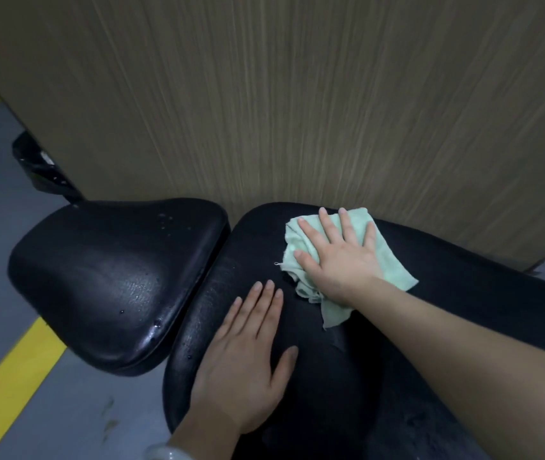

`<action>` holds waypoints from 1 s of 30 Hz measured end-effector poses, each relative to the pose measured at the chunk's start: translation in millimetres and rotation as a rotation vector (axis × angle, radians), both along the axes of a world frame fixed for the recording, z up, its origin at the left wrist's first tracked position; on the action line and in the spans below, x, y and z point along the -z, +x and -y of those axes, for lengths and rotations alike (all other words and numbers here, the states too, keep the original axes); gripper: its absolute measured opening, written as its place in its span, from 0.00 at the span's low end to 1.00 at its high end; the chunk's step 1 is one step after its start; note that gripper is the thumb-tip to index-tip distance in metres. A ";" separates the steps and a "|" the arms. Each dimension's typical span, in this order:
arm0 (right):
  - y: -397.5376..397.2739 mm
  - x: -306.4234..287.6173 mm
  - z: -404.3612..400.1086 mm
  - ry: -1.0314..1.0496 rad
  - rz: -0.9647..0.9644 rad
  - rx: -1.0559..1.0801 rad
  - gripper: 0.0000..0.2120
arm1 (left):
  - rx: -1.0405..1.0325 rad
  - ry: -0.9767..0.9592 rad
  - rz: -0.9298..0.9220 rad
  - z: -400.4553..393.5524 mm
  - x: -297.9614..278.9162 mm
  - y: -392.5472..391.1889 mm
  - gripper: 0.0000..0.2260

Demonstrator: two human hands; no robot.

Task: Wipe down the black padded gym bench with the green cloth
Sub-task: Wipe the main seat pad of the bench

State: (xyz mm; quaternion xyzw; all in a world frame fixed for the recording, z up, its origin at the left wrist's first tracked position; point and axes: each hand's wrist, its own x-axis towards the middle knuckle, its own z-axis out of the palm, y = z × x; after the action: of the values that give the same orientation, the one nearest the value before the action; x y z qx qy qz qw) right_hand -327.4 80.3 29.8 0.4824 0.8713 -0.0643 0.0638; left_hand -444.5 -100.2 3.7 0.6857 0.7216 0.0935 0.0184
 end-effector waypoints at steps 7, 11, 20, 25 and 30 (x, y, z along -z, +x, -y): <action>-34.4 -1.0 -26.9 -0.016 -0.032 -0.247 0.27 | -0.005 -0.008 0.009 0.1 0.1 0.4 0.31; -33.6 -2.5 -31.9 -0.018 -0.037 -0.442 0.26 | -0.003 -0.001 0.012 0.3 -0.5 0.3 0.31; 28.6 -5.0 16.9 -0.034 -0.084 -0.424 0.30 | -0.005 0.022 0.013 1.8 0.4 0.2 0.31; 64.3 -9.7 66.3 -0.048 -0.101 -0.268 0.27 | 0.008 0.012 -0.006 1.9 1.6 -0.6 0.31; 106.0 -0.9 110.3 0.014 -0.088 -0.097 0.26 | 0.009 0.009 -0.028 1.3 2.0 -0.4 0.31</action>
State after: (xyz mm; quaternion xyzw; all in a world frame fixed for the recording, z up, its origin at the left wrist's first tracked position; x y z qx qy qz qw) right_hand -221.5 -30.0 30.7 0.4369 0.8959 -0.0762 0.0253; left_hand -444.9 -101.5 1.7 0.6903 0.7182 0.0869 0.0055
